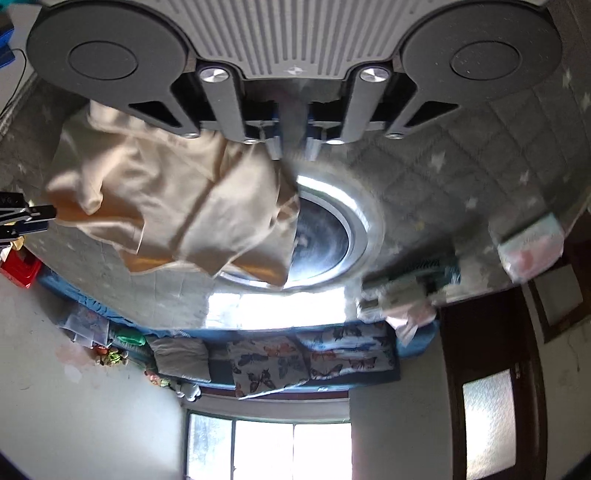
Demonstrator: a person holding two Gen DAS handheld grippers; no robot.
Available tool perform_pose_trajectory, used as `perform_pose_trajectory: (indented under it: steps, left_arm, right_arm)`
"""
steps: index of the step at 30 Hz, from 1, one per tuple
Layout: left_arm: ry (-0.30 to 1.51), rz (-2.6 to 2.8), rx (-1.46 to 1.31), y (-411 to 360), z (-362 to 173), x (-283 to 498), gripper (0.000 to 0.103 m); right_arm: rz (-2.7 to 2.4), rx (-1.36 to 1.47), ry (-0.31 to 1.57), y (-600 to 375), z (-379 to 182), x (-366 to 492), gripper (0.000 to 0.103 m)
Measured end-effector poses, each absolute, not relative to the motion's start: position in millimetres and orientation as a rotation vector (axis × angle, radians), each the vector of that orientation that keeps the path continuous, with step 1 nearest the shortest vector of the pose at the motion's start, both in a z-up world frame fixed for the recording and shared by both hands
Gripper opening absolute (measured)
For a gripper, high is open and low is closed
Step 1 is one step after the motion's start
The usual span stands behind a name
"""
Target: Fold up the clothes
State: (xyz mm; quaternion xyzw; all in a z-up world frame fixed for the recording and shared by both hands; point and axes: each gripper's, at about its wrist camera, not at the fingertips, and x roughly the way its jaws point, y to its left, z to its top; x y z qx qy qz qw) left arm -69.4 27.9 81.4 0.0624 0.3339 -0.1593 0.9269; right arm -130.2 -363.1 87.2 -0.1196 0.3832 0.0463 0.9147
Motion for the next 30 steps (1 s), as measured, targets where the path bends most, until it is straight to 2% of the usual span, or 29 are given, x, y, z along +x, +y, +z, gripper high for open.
perform_pose_trajectory:
  steps: [2, 3, 7, 16, 17, 22, 23, 25, 30]
  left_arm:
    - [0.667, -0.342, 0.153, 15, 82, -61, 0.041]
    - [0.661, -0.352, 0.166, 8, 81, -56, 0.042]
    - [0.674, -0.409, 0.203, -22, 70, -30, 0.046]
    - [0.703, -0.455, 0.325, -73, 31, 21, 0.044]
    - [0.707, -0.454, 0.334, -75, 27, 24, 0.04]
    - [0.73, -0.442, 0.345, -76, 16, 33, 0.02]
    - [0.731, -0.439, 0.344, -75, 15, 33, 0.012]
    - [0.725, -0.422, 0.344, -75, 17, 33, 0.007]
    - [0.698, -0.389, 0.293, -66, 28, 31, 0.002]
  right_arm:
    - [0.112, -0.252, 0.778, -354, 86, -116, 0.036]
    - [0.127, -0.254, 0.782, -350, 83, -108, 0.036]
    - [0.168, -0.258, 0.815, -337, 64, -84, 0.037]
    - [0.201, -0.241, 0.842, -331, 42, -58, 0.034]
    - [0.196, -0.239, 0.841, -332, 42, -58, 0.026]
    - [0.153, -0.254, 0.821, -344, 45, -60, 0.01]
    - [0.136, -0.258, 0.815, -348, 46, -61, 0.008]
    - [0.1, -0.266, 0.804, -356, 48, -61, 0.008]
    - [0.033, -0.267, 0.787, -373, 54, -64, 0.007]
